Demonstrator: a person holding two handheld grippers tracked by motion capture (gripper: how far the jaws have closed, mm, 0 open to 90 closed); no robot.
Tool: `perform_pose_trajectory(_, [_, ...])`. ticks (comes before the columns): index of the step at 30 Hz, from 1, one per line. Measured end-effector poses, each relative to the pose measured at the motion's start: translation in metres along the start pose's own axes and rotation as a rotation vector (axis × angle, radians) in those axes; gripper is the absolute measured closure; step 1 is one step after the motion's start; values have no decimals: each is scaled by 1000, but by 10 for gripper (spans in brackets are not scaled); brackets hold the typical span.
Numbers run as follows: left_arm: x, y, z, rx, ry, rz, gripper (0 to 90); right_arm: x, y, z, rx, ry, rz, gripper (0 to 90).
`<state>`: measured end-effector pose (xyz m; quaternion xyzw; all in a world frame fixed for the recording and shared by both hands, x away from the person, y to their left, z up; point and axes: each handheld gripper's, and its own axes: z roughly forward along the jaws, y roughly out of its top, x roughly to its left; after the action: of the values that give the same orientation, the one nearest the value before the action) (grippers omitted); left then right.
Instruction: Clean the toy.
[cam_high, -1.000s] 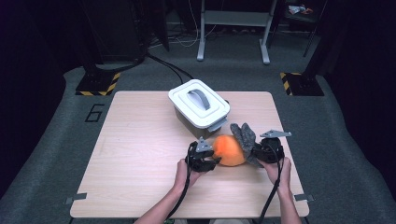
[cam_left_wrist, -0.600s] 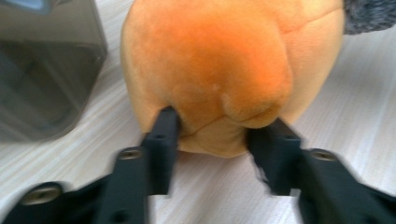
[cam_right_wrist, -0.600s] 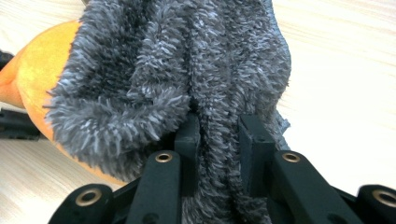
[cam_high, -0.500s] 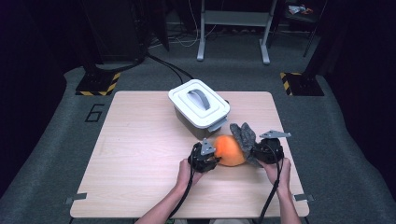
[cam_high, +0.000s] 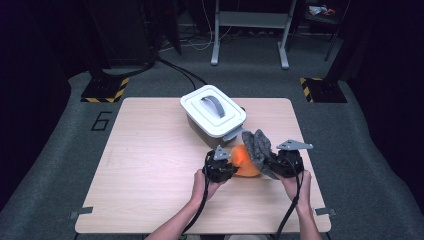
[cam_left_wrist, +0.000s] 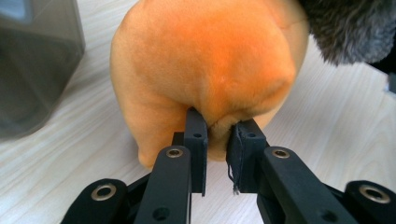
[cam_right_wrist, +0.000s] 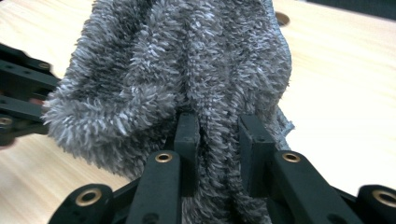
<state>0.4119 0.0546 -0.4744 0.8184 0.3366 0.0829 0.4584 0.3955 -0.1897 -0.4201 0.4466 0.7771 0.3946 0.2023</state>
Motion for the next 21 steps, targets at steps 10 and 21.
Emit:
perform_pose_trajectory(10, [4,-3,0,-9,-17,-25,786,26,9,8,3,-8,-89,718])
perform_pose_trajectory(21, [14,-8,0,-15,-25,-56,782,12,2,17,18,-47,-44,719])
